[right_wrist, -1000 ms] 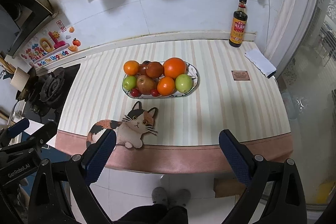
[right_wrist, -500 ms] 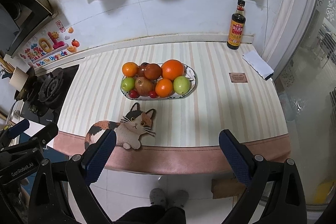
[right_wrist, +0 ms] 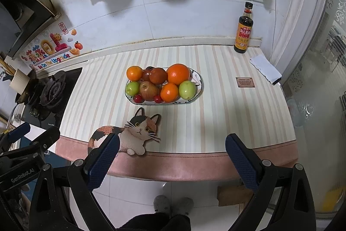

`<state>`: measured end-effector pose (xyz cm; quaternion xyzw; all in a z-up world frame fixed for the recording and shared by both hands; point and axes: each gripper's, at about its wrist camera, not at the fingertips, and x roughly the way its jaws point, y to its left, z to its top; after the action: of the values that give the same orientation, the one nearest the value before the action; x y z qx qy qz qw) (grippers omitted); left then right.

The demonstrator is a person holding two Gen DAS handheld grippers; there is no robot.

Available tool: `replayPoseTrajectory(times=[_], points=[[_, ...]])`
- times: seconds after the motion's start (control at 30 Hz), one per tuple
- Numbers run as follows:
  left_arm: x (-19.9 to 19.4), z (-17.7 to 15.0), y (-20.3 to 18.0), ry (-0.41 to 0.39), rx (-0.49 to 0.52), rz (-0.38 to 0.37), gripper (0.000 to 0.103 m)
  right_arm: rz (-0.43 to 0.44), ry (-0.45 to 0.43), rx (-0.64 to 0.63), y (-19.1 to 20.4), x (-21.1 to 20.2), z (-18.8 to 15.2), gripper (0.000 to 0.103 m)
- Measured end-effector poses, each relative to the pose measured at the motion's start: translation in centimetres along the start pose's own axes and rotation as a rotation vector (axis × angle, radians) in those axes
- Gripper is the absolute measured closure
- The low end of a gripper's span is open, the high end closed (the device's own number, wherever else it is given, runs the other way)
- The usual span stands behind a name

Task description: Organize fruits

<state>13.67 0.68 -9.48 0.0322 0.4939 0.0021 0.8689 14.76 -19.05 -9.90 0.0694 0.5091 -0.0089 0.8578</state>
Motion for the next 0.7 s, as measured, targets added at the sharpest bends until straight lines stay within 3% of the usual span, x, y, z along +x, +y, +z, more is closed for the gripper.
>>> replayPoseTrajectory(times=[0.7], points=[[-0.41,0.01,-0.32,0.004,0.002,-0.01,0.001,0.002,-0.007,-0.003,-0.13,-0.04,0.0,0.003]])
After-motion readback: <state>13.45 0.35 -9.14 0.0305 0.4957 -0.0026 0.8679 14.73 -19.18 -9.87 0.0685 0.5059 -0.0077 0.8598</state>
